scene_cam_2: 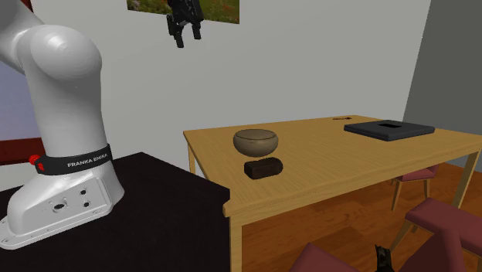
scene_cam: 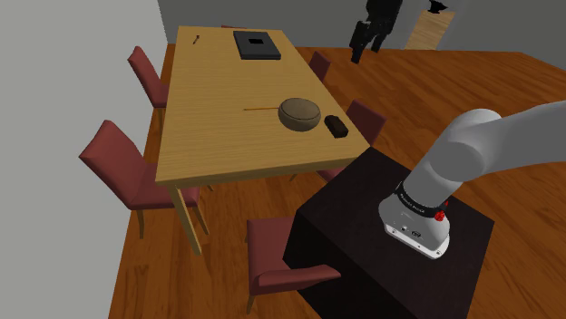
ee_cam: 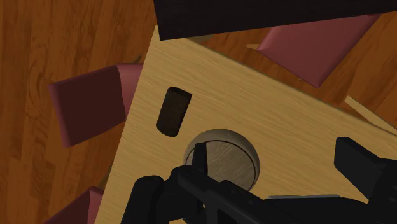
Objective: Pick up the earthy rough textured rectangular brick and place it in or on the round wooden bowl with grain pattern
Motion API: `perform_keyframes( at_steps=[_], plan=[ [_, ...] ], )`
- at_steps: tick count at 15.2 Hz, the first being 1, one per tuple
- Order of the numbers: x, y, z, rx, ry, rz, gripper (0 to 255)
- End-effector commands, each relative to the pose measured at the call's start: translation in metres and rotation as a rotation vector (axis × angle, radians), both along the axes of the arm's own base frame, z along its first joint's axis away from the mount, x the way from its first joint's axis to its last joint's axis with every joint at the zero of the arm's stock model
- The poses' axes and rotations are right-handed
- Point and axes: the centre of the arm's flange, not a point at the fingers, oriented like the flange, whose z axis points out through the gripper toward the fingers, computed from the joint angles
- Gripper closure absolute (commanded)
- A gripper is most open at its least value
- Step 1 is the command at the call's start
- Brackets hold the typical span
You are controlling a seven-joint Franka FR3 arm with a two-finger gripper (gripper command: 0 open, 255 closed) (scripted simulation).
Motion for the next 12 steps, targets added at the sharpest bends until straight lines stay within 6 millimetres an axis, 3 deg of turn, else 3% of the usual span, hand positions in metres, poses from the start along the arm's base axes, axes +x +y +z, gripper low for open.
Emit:
perform_keyframes(
  at_steps=[1, 12],
  plan=[
    [0.0, 0.0, 0.0, 0.0, 0.0, 0.0, 0],
    [0.03, -0.082, -0.121, 0.048, 0.028, -0.007, 0]
  ],
)
